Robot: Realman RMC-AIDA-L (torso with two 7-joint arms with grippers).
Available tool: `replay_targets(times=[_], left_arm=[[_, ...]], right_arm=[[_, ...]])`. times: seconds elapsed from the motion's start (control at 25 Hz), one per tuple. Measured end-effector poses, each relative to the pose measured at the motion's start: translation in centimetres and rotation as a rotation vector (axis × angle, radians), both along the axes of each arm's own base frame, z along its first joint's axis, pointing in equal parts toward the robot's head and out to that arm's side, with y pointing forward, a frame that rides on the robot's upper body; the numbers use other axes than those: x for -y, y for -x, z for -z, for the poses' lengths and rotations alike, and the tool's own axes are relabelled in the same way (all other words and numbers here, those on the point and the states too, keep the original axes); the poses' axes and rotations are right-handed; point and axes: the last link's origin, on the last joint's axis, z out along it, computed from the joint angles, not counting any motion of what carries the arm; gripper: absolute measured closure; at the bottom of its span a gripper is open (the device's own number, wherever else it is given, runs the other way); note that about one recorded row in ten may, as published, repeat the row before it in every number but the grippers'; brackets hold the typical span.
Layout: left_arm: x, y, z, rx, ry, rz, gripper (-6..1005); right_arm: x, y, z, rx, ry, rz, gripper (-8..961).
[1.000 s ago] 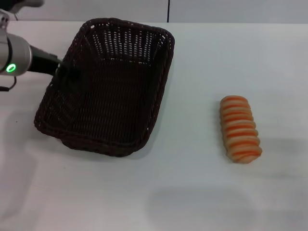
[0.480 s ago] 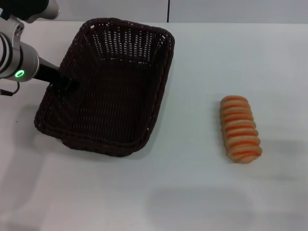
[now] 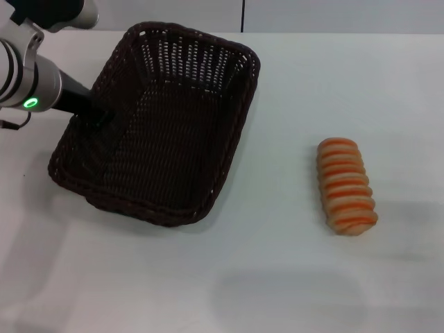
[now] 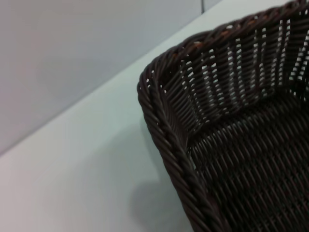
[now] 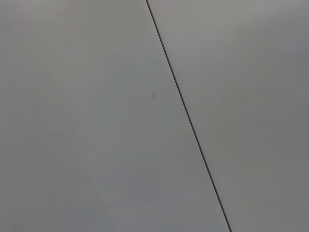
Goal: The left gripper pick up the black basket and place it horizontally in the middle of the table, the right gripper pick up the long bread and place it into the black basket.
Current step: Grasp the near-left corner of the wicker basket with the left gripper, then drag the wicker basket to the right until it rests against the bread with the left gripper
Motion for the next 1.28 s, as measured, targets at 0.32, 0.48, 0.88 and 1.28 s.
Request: replay_targets(times=[0.32, 0.48, 0.88, 1.28], left_arm=[[-1.1, -2.4, -0.6, -0.010, 0.114, 0.150, 695], [-1.8, -3.7, -0.8, 0.043, 0.262, 0.239, 717], [-3.6, -5.4, -0.7, 0.082, 0.483, 0.340, 780], [-2.8, -7.0, -0.6, 0.105, 0.662, 0.434, 816]], right_arm=[[0.3, 0.2, -0.1, 0.003, -0.011, -0.015, 161], [0.4, 0.2, -0.2, 0.004, -0.014, -0.018, 161], [1.2, 0.2, -0.1, 0.003, -0.018, -0.019, 162], [1.6, 0.3, 0.0, 0.004, -0.015, -0.026, 161]])
